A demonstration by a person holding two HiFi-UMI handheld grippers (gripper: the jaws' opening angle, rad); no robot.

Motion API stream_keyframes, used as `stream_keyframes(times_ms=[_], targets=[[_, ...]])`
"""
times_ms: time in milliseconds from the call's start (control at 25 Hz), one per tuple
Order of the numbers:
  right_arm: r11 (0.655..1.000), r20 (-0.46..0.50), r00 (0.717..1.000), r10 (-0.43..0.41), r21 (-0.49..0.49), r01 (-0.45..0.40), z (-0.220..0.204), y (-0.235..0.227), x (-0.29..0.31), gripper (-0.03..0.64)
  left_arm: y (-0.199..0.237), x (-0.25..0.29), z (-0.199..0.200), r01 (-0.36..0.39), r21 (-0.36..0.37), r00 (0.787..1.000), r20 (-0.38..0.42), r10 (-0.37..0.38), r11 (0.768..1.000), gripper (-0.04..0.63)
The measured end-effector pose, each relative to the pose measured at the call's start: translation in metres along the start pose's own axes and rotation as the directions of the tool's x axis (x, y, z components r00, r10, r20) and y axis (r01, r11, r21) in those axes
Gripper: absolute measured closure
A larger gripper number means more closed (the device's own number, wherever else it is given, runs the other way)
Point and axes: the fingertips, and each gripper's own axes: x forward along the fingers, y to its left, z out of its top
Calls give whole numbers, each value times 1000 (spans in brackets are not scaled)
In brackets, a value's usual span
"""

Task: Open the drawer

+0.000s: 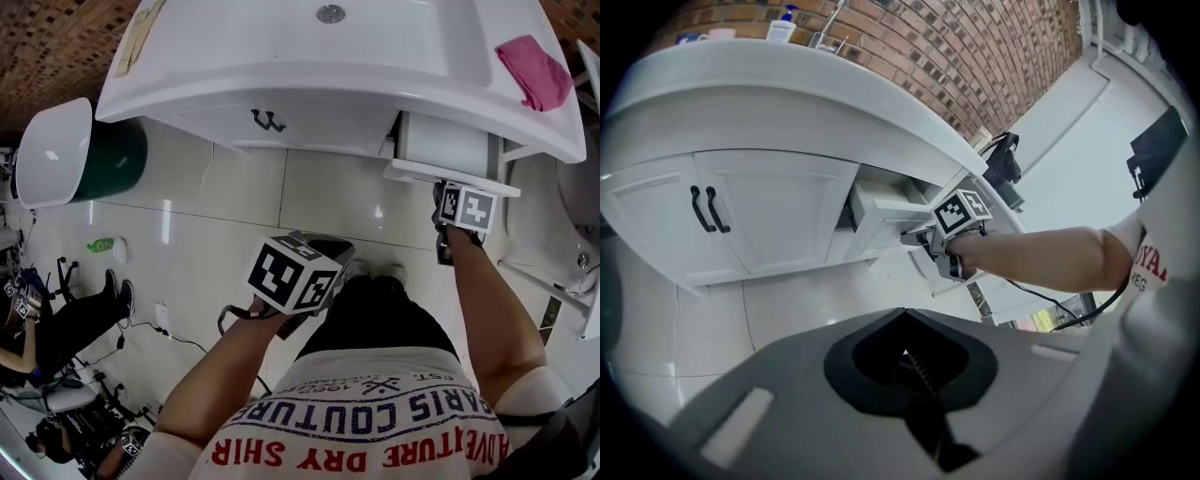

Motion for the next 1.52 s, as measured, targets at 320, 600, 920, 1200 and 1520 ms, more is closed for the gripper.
stream_keyframes(times_ms=[320,600,920,1200,1520], targets=[[1000,-31,999,-11,13,12,-25,4,-9,486,-13,-8,-7,13,9,999,-29,-13,1000,603],[1000,-40,999,-14,9,15,-38,6,-12,488,-13,-12,-7,10,19,999,-39,-9,1000,603],[1000,-51,999,-9,-3,9,-51,7,-15,488,-11,-15,-5,0,34,998,-60,2,999,603],[1000,-67,998,-7,-13,6,-57,10,-23,488,-15,-22,0,-3,49,998,-62,6,999,603],[1000,-73,997,-17,-23,15,-67,9,-29,488,-19,-26,9,0,67,998,-60,4,998,603]])
